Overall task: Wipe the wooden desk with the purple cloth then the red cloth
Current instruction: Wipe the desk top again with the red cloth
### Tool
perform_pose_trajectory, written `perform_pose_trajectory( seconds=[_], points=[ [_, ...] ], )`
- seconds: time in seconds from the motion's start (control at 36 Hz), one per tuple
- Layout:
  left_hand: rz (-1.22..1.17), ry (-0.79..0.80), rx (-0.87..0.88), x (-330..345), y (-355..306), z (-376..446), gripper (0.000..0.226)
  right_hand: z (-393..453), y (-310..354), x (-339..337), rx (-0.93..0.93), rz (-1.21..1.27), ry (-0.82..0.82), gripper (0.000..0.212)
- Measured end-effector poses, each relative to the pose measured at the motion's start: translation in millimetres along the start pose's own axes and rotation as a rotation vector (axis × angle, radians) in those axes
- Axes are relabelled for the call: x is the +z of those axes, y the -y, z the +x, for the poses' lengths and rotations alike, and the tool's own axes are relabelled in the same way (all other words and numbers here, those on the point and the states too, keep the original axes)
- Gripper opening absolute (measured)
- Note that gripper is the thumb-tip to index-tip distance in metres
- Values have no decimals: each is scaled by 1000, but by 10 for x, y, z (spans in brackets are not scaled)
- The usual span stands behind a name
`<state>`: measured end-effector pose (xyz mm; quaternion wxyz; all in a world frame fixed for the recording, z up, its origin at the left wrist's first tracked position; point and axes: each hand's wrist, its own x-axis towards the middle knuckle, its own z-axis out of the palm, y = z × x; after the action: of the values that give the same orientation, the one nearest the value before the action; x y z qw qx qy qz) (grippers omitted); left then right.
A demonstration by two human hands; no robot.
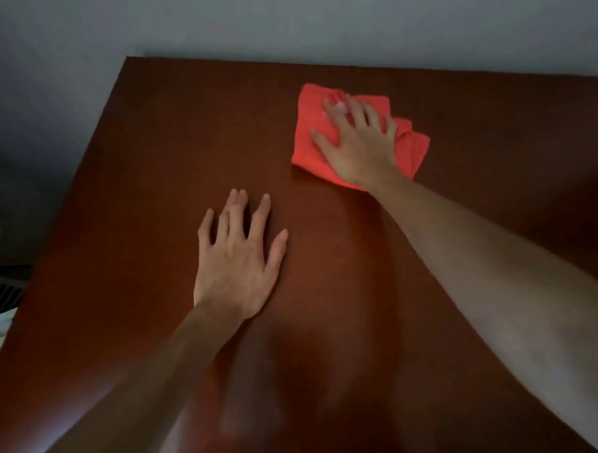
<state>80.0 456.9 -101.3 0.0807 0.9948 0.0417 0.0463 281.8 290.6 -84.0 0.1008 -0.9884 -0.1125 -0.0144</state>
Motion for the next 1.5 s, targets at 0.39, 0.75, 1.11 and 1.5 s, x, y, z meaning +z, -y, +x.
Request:
perform_pose_trajectory(
  seconds=[0.39, 0.75, 1.11, 1.5],
  points=[
    [30, 44, 15, -30, 9, 4, 61, 1091, -166, 11, -63, -17, 3, 70],
    [-63, -25, -13, -84, -46, 33, 58, -1056, -549, -127, -145, 9, 21, 83],
    [-92, -187, -7, -96, -1076, -290, 33, -3488, -1125, -362, -209, -13, 37, 71],
    [-182, -82, 118, 264, -1328, -49, 50, -1831, -1426, -353, -41, -31, -9, 79]
  ],
)
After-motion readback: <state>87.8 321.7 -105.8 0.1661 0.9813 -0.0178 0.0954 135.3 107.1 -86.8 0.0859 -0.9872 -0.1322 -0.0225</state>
